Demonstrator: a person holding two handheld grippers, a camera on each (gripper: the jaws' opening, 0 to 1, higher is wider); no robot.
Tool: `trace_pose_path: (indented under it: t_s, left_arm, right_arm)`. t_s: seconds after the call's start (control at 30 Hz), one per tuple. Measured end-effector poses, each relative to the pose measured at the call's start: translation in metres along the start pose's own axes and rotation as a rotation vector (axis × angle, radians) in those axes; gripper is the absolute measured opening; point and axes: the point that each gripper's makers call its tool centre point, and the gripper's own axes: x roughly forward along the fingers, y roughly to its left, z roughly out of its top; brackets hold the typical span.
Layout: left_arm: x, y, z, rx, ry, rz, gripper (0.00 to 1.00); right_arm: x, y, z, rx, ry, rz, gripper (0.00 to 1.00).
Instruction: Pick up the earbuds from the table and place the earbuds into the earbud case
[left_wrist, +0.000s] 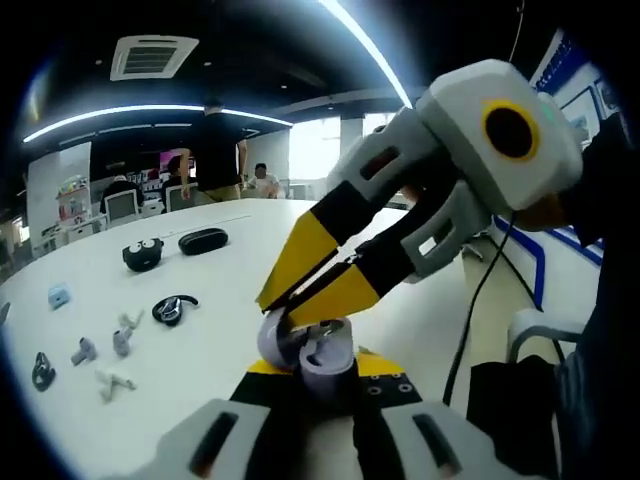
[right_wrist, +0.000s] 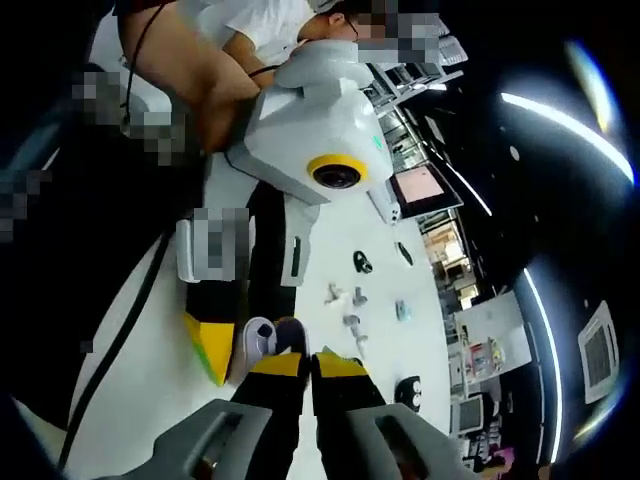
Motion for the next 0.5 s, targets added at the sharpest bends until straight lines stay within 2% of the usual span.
trace_pose_path:
  t_s: [0.2, 0.43, 0.47, 0.5]
  left_arm:
    - [-0.001, -0.001, -0.001, -0.001, -0.009, -0.004, 0.2]
    - [-0.002, -0.001, -0.001, -0.005, -0.02, -0.005, 0.2]
    - [-0.002, -0.001, -0.001, -0.006, -0.022, -0.004, 0.2]
    - [-0.002, -0.001, -0.001, -0.006, -0.023, -0.004, 0.2]
  right_arm:
    - [-0.002, -0.003, 0.0, 0.098, -0.024, 0.007, 0.05]
    - [-0.011, -0.008, -0.008, 0.284, -0.059, -0.004, 0.11]
    - [-0.012, -0.008, -0.008, 0.343, -0.074, -0.001, 0.11]
    - [-0.015, -0.009, -0.007, 0.465, -0.104, 0.014, 0.11]
